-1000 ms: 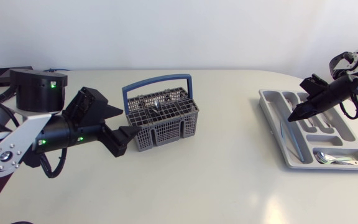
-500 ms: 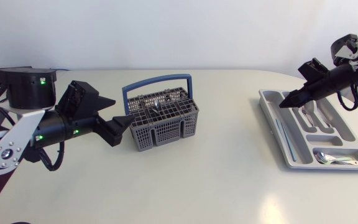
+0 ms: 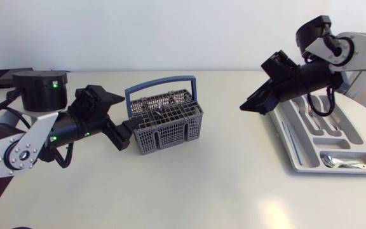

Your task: Transfer all utensils from the basket to the drawer tray.

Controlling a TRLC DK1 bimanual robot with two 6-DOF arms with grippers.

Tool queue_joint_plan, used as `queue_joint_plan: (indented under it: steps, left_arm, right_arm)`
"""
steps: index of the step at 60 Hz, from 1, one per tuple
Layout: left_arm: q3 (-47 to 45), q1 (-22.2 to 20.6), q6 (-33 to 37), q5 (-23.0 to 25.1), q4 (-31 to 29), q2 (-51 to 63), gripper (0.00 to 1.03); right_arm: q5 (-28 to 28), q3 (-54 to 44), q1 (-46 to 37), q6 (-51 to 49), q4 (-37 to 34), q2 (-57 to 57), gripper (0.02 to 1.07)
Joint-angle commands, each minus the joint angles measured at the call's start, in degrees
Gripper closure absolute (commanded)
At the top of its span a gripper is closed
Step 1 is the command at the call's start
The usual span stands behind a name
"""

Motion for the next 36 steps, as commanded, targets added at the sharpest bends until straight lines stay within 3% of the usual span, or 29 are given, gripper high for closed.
queue_joint_plan:
  steps: [1, 10, 19, 31, 36]
  left_arm:
    - [-0.3, -1.9, 8.3, 0.6, 0.9, 2.7, 0.08]
    - [1.4, -5.3, 25.4, -0.1, 1.1, 6.9, 0.07]
    - [6.1, -6.1, 30.6, -1.6, 0.0, 9.9, 0.07]
    - [13.2, -6.2, 37.4, -1.6, -5.8, 12.8, 0.07]
    - [14.1, -6.5, 42.3, -1.7, -6.2, 14.3, 0.13]
  right_arm:
    - [1.1, -3.4, 3.1, 2.6, 1.5, -0.8, 0.44]
    - [1.5, -5.9, 6.1, 3.4, 3.3, -0.8, 0.44]
    - [1.7, -7.9, 7.0, 3.4, 4.8, -0.8, 0.44]
    - [1.9, -9.1, 7.6, 2.8, 5.8, -0.4, 0.44]
    - [1.9, -9.2, 7.5, 2.5, 6.0, 0.1, 0.44]
